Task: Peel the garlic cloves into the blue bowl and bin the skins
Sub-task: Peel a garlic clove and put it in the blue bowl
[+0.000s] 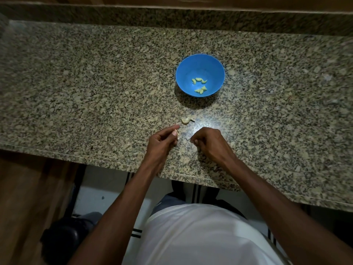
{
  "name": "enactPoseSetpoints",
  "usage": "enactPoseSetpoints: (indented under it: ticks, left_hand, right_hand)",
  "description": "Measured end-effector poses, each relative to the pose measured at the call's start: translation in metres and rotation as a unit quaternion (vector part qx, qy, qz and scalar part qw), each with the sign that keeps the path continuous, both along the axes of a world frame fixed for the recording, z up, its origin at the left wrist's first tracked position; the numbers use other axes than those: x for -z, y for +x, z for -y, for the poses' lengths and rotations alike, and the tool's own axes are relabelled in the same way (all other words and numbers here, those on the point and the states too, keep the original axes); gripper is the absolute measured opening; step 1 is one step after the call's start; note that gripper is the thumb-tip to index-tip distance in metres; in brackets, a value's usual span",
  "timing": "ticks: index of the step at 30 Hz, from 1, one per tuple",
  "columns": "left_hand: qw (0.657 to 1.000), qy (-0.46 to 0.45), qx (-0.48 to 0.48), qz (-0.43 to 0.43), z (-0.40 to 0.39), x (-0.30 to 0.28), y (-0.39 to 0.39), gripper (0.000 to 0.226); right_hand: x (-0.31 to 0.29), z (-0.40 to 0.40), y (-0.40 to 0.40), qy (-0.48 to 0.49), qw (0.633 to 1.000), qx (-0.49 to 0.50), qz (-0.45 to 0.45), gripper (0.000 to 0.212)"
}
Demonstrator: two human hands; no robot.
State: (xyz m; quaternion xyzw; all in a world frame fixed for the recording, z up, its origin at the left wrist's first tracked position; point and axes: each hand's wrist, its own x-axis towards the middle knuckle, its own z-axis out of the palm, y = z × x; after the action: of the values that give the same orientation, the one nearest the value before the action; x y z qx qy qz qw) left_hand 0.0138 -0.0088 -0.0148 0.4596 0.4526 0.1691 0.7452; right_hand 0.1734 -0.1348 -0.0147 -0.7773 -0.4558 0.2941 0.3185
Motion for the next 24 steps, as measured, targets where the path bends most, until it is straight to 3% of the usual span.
enactPoseSetpoints:
  ticks: [2,6,12,16,21,24]
  left_hand:
    - [1.000,0.017,0.014,-0.009,0.001,-0.005,0.001,0.026]
    - [0.996,0.067,0.054,-0.033,-0.001,-0.015,0.006,0.037]
    - [0.981,0.145,0.117,-0.046,-0.014,-0.024,0.012,0.052]
    - [0.988,0.111,0.103,-0.040,-0.021,-0.022,0.012,0.046]
    - [0.998,0.012,0.069,0.000,-0.019,-0.019,0.013,0.037]
    - [0.998,-0.029,0.050,0.017,-0.016,-0.018,0.015,0.039]
  right_hand:
    - [0.002,-0.002,0.001,0.019,0.999,0.030,-0.022,0.023]
    - [-0.004,-0.012,0.004,0.012,0.970,0.106,-0.220,0.018]
    - [-0.019,-0.020,0.002,0.028,0.953,0.122,-0.275,0.017]
    - [-0.023,-0.023,0.003,0.032,0.913,0.156,-0.377,0.016]
    - [-0.022,-0.025,0.000,0.015,0.830,0.213,-0.516,0.009]
    - [-0.021,-0.026,-0.002,0.027,0.796,0.239,-0.556,0.008]
